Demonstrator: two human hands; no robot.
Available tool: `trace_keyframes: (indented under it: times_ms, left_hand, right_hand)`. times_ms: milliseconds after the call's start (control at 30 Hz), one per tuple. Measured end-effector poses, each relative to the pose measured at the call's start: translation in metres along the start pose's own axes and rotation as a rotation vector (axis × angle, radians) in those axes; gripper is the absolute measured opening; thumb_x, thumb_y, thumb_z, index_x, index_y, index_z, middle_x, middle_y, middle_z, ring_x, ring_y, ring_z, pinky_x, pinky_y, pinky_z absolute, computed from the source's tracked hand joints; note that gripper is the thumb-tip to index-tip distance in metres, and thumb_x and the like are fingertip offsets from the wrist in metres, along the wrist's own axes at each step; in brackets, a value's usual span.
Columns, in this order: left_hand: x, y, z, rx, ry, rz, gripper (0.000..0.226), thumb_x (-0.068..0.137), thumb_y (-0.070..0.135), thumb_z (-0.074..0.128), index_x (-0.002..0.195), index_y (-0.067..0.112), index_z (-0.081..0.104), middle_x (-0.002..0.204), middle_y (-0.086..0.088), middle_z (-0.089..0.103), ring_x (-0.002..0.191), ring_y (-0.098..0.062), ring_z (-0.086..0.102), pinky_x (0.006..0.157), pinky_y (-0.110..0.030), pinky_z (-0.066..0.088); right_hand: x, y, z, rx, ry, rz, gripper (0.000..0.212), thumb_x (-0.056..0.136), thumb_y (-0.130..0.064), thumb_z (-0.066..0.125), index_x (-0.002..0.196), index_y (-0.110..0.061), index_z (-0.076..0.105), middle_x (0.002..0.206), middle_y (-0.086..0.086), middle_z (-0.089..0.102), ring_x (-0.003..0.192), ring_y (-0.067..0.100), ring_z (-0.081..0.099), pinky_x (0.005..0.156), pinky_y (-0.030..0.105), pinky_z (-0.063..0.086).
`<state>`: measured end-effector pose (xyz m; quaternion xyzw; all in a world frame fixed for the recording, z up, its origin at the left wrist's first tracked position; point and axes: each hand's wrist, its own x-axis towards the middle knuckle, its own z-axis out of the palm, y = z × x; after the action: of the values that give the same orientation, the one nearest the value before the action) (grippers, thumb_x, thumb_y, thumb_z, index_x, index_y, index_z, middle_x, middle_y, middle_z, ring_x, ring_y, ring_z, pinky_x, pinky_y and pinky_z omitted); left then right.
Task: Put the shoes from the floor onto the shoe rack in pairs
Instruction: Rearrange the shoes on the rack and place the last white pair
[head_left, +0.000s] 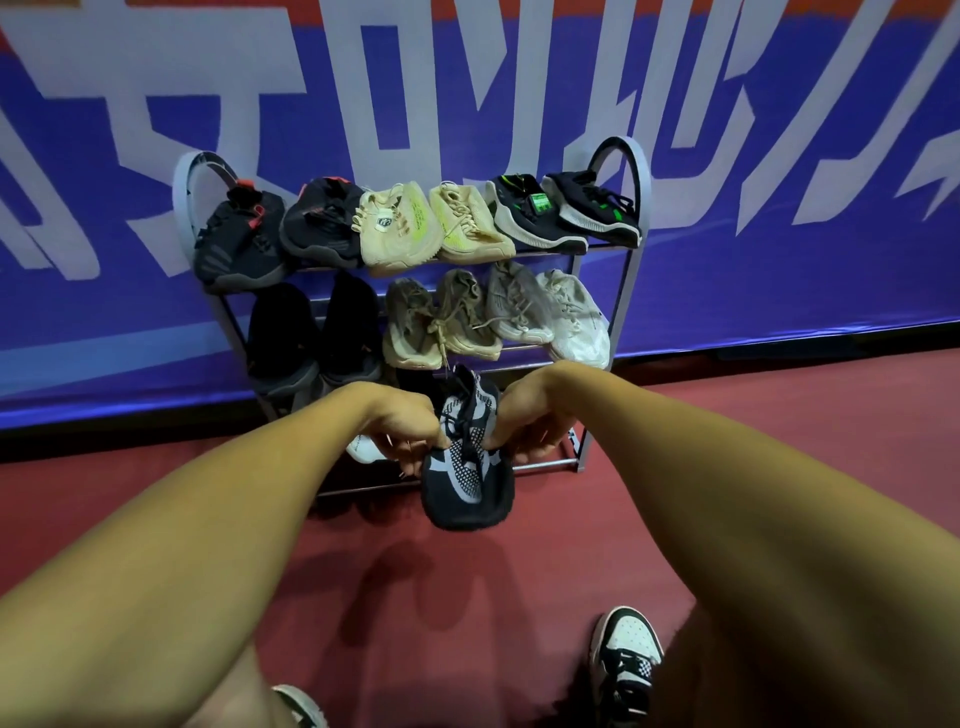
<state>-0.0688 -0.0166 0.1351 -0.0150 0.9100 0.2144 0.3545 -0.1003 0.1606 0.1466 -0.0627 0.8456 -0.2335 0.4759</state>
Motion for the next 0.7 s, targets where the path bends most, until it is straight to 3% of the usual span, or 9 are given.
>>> trace_keyframes:
  times_ms: [100, 167, 267, 400, 467, 567, 700]
  left_hand:
    - [-0.003, 0.0, 0.003, -0.066, 0.0, -0.028, 0.024, 0.096, 0.034, 0.052, 0.084, 0.014, 0.058, 0.07, -0.003, 0.061, 0.069, -0.018, 0.065, 0.056, -0.018, 0.044]
    - [-0.004, -0.001, 0.004, -0.115, -0.01, -0.049, 0.034, 0.095, 0.046, 0.049, 0.1, 0.016, 0.065, 0.079, -0.003, 0.065, 0.074, -0.018, 0.066, 0.062, -0.022, 0.046]
    - [-0.005, -0.001, 0.009, -0.169, -0.049, -0.088, 0.051, 0.095, 0.059, 0.045, 0.119, 0.017, 0.061, 0.082, -0.006, 0.071, 0.066, -0.017, 0.065, 0.055, -0.021, 0.041]
    - [0.011, -0.001, 0.026, -0.381, -0.043, -0.11, 0.034, 0.097, 0.033, 0.051, 0.122, 0.01, 0.057, 0.085, -0.008, 0.066, 0.061, -0.014, 0.064, 0.046, -0.019, 0.037]
    - [0.023, 0.0, 0.035, -0.544, 0.057, -0.076, 0.019, 0.096, 0.021, 0.054, 0.112, 0.009, 0.057, 0.072, -0.005, 0.058, 0.057, -0.013, 0.062, 0.044, -0.02, 0.037]
    - [0.033, 0.0, 0.036, -0.596, 0.168, -0.049, 0.006, 0.098, 0.013, 0.052, 0.095, 0.01, 0.057, 0.047, 0.003, 0.046, 0.057, -0.013, 0.058, 0.044, -0.02, 0.035]
    - [0.05, -0.012, 0.022, -0.625, 0.341, -0.091, 0.005, 0.093, 0.007, 0.051, 0.096, 0.01, 0.055, 0.068, -0.005, 0.045, 0.055, -0.013, 0.046, 0.048, -0.022, 0.035]
  right_hand:
    - [-0.004, 0.0, 0.002, 0.013, 0.057, 0.026, 0.026, 0.103, -0.014, 0.043, 0.081, -0.011, 0.057, 0.064, 0.002, 0.056, 0.057, 0.011, 0.051, 0.054, 0.022, 0.04]
    - [-0.003, 0.001, 0.002, 0.023, 0.088, 0.037, 0.028, 0.101, -0.009, 0.036, 0.08, -0.009, 0.054, 0.062, 0.004, 0.055, 0.057, 0.013, 0.048, 0.055, 0.024, 0.038]
    - [0.007, 0.005, 0.008, 0.011, 0.188, 0.01, 0.022, 0.096, -0.012, 0.04, 0.079, -0.012, 0.053, 0.068, 0.007, 0.05, 0.059, 0.017, 0.043, 0.059, 0.029, 0.036]
    - [0.032, 0.018, 0.016, 0.129, 0.392, -0.07, 0.028, 0.095, -0.014, 0.045, 0.068, -0.009, 0.05, 0.062, 0.009, 0.047, 0.048, 0.018, 0.039, 0.053, 0.024, 0.032]
    - [0.038, 0.027, 0.015, 0.216, 0.491, -0.101, 0.035, 0.1, -0.013, 0.043, 0.065, -0.009, 0.046, 0.058, 0.008, 0.044, 0.044, 0.017, 0.037, 0.041, 0.017, 0.026]
    - [0.049, 0.034, 0.013, 0.428, 0.544, -0.166, 0.033, 0.098, -0.009, 0.048, 0.065, -0.009, 0.047, 0.056, 0.006, 0.042, 0.036, 0.014, 0.038, 0.031, 0.01, 0.021]
    - [0.066, 0.032, 0.019, 0.931, 0.421, -0.218, 0.022, 0.093, -0.005, 0.058, 0.073, -0.012, 0.053, 0.065, 0.004, 0.048, 0.041, 0.012, 0.045, 0.032, 0.011, 0.032]
